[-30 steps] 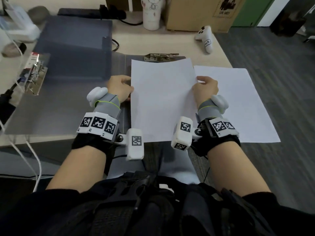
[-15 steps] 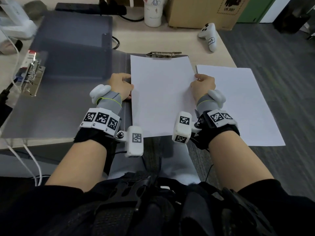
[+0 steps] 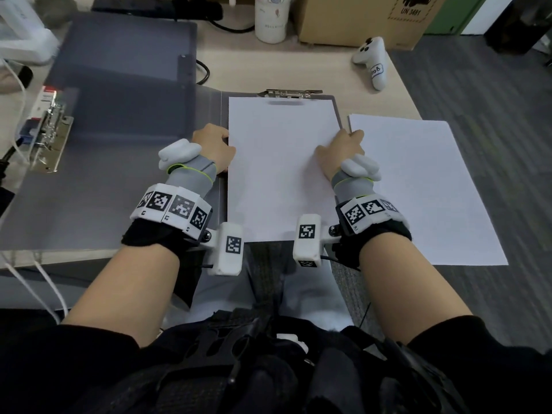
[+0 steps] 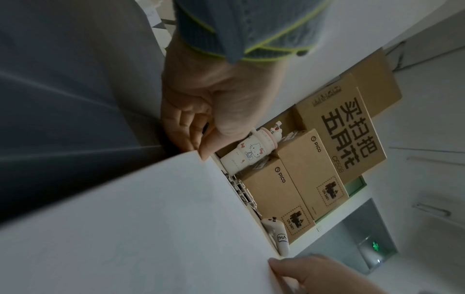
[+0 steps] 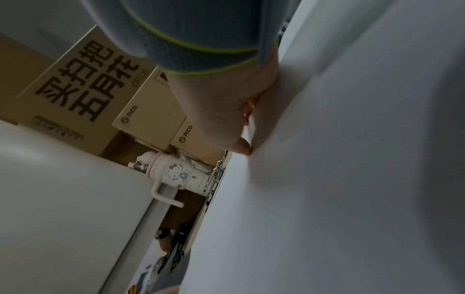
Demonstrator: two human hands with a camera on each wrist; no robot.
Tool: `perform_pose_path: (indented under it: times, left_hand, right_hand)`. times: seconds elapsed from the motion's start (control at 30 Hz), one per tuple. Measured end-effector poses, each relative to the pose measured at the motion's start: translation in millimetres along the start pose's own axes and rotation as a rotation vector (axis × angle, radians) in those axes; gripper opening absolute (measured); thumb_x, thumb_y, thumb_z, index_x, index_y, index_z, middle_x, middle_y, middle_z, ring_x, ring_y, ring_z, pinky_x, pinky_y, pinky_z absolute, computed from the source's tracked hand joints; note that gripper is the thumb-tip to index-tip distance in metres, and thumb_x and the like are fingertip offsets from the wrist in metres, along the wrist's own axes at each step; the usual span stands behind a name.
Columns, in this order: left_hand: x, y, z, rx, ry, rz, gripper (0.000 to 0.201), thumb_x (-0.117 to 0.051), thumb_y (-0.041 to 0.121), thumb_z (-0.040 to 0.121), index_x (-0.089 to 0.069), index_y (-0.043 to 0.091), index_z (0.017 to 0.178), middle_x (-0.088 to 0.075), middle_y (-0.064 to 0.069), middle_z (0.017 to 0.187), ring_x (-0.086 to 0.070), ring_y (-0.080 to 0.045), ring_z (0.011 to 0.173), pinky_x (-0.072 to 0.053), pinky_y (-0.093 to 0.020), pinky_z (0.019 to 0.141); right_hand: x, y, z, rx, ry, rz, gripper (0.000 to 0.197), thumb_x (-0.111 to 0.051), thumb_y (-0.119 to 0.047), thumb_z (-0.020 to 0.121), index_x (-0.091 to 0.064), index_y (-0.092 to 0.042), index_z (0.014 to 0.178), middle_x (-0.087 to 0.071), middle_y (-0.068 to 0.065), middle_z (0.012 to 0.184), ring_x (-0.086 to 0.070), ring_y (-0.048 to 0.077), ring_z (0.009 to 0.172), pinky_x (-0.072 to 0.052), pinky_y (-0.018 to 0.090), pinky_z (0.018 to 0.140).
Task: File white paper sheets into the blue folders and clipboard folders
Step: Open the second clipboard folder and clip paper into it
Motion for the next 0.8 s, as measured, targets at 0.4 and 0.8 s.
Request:
perform_pose_path:
  times: [0.4,0.8]
  left_hand:
    - [-8,20,5,-0.051,-0.06,0.456,0.034,-0.054,0.015,0.087,-0.05,0.001,0.117,-0.042,-0.019,0.129,-0.055,-0.038,0.107,-0.042,-0.038,0.083]
    - [-32,36,25,-0.153,-0.366,0.418,0.073,-0.05,0.002,0.082,-0.025,0.026,0.146,-0.01,0.007,0.159,-0.003,-0.02,0.147,-0.015,-0.036,0.117]
  right_hand:
    - [-10,-25,-1,0.129,0.092,-0.148,0.055,-0.041,-0.015,0.094,-0.022,-0.003,0.144,-0.022,0.016,0.149,-0.025,0.029,0.135,-0.03,0.04,0.101]
    - [-23,-60,24,0.159,-0.06,-0.137,0.045,-0.037,-0.019,0.097,-0.032,0.002,0.137,-0.03,0.015,0.143,-0.029,0.028,0.132,-0.027,0.035,0.106]
Point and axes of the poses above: each hand's wrist, its own z-axis towards the middle knuckle, its own x-axis out of the back of the hand, y = z × x, the point moved 10 cm from there along z, towards the middle knuckle
